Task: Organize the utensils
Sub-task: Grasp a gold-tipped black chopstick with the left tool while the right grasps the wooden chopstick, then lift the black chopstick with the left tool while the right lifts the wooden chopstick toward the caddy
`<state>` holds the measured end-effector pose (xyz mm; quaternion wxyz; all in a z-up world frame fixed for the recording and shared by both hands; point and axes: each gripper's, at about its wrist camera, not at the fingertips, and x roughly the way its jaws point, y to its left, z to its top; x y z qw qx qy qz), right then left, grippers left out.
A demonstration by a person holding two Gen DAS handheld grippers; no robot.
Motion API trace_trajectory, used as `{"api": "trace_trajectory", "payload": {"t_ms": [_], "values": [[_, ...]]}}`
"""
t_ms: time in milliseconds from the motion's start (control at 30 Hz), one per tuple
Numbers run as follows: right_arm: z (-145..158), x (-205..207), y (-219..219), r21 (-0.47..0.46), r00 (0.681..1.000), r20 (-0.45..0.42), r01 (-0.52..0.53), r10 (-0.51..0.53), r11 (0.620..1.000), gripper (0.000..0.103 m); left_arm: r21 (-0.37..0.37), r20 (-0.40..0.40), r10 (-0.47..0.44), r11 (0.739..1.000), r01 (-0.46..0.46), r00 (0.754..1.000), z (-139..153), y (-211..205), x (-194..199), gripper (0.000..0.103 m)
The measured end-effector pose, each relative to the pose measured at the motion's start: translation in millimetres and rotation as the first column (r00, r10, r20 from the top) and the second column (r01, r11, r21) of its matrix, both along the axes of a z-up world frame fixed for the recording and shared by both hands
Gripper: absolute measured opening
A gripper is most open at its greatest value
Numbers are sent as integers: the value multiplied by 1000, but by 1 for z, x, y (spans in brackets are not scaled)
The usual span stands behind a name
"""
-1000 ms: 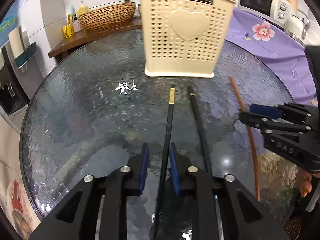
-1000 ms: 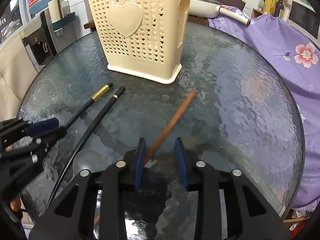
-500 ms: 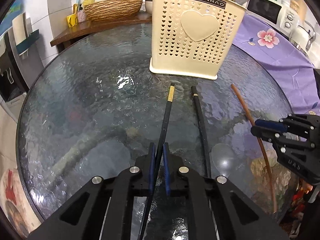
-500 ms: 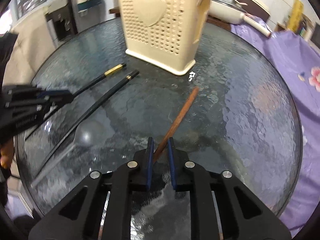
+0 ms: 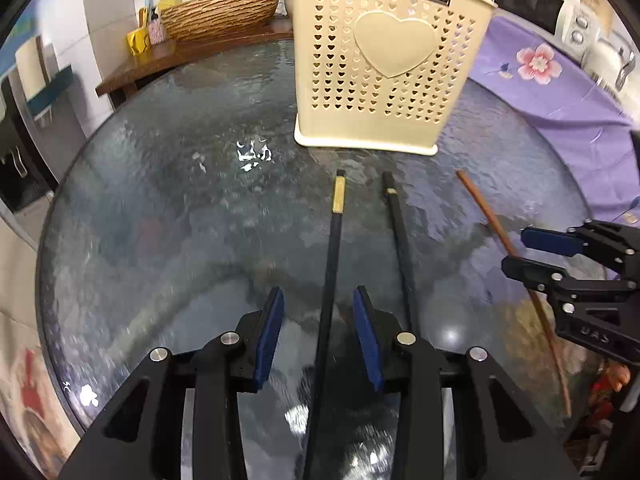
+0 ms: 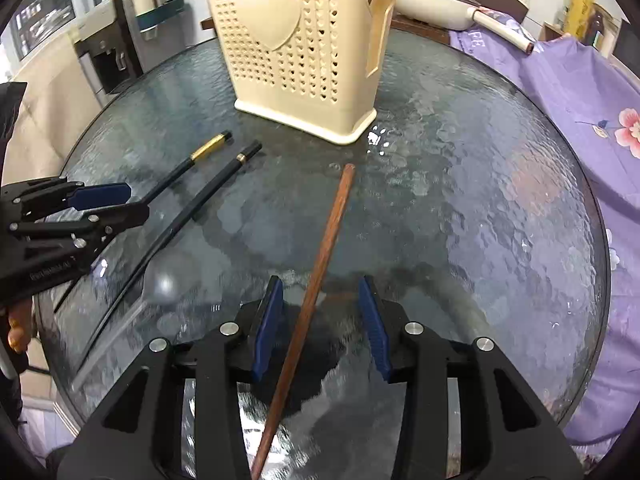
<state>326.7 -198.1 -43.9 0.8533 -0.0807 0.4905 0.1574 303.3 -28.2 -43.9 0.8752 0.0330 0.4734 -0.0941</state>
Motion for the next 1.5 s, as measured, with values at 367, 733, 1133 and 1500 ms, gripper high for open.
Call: {"api": "trace_trajectory", "payload": {"t_ms": [367, 733, 1133, 1500], "values": [[0, 41, 16, -10, 997, -14, 75, -76, 997, 31, 68, -34, -27, 997, 29, 999, 2, -18, 45, 13], [2, 65, 23, -27, 997, -34, 75, -76, 997, 15, 122, -34, -43, 991, 46, 999, 3, -30, 65, 7], [1, 58, 29, -13, 999, 3, 49, -49, 999, 8, 123, -8, -25, 992, 25, 1000, 2, -29, 60, 7], [22, 46, 13, 123, 998, 51, 38, -45, 992, 8, -15, 42, -2, 1000, 2, 999, 16, -7, 42, 7]]}}
